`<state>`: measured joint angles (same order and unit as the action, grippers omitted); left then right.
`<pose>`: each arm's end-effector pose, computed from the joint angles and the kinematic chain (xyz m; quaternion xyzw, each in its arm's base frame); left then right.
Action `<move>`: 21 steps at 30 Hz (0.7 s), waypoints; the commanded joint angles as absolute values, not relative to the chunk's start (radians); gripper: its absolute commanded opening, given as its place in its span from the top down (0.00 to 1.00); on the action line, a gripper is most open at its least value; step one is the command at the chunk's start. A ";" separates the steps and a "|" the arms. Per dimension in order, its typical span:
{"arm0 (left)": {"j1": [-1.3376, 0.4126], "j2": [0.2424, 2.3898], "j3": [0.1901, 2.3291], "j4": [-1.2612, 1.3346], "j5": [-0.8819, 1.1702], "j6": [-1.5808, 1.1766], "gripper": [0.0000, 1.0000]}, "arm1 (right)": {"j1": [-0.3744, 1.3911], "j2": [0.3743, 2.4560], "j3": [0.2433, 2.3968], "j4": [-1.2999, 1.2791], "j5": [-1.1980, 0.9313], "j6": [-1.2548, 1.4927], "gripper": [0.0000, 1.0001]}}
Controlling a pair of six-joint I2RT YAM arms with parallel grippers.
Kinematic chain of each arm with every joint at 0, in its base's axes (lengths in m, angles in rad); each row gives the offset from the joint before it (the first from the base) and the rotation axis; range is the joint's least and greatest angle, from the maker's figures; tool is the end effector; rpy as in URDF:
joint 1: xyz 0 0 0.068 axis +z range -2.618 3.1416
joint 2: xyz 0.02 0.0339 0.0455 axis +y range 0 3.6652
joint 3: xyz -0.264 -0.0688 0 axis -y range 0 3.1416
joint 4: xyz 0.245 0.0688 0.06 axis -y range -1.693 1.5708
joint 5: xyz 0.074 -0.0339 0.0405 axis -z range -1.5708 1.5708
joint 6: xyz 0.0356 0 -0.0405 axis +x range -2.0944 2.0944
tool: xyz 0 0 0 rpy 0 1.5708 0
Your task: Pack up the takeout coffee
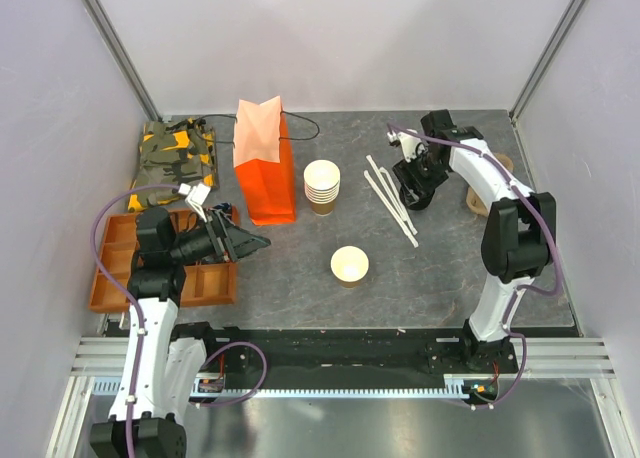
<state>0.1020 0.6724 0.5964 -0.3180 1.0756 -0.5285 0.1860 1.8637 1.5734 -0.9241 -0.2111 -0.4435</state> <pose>0.1487 -0.0163 0.2843 0.0488 0.7674 -0.5173 0.3757 0.3781 0.0787 0.2516 -0.3207 0.9248 0.0802 0.1881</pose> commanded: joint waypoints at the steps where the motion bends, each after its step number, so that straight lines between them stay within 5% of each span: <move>1: 0.091 0.672 0.604 -0.281 1.062 -0.483 0.01 | 0.192 1.904 1.603 -0.885 -0.210 -0.476 0.32; 21: 0.066 0.689 0.591 -0.264 1.031 -0.505 0.02 | 0.201 1.977 1.631 -0.847 -0.189 -0.499 0.54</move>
